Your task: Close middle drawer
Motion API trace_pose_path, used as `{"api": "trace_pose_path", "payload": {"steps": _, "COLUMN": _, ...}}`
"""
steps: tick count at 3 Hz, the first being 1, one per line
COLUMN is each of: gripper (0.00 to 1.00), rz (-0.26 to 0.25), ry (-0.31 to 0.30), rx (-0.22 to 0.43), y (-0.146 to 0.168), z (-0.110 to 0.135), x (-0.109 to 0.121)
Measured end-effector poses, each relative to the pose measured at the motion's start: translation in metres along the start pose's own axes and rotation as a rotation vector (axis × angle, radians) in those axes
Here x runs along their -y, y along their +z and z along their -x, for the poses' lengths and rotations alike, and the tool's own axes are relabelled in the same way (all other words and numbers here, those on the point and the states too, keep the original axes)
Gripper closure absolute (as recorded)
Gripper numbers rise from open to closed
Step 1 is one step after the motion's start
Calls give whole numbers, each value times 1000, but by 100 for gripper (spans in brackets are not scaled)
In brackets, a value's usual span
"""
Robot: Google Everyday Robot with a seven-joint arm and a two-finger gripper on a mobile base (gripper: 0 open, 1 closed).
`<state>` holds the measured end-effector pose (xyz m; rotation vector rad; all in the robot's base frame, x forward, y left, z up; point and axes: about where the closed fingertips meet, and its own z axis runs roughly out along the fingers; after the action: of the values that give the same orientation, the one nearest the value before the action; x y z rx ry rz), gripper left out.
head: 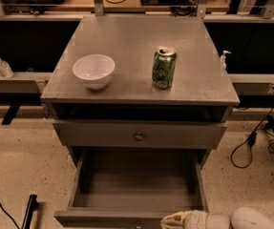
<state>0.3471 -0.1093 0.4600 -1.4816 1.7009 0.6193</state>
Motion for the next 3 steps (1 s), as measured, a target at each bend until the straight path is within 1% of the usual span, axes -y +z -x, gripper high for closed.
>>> {"api": "trace_pose_path", "payload": {"steps": 1, "gripper": 100, "rz": -29, "ry": -5, "rx": -19, "y": 5, "z": -12, "x": -20}}
{"api": "trace_pose_path", "payload": {"steps": 2, "gripper": 100, "rz": -44, "ry": 6, "rx": -40, "y": 17, "z": -25, "x": -34}}
{"api": "trace_pose_path", "payload": {"steps": 3, "gripper": 100, "rz": -61, "ry": 18, "rx": -49, "y": 31, "z": -34, "x": -35}}
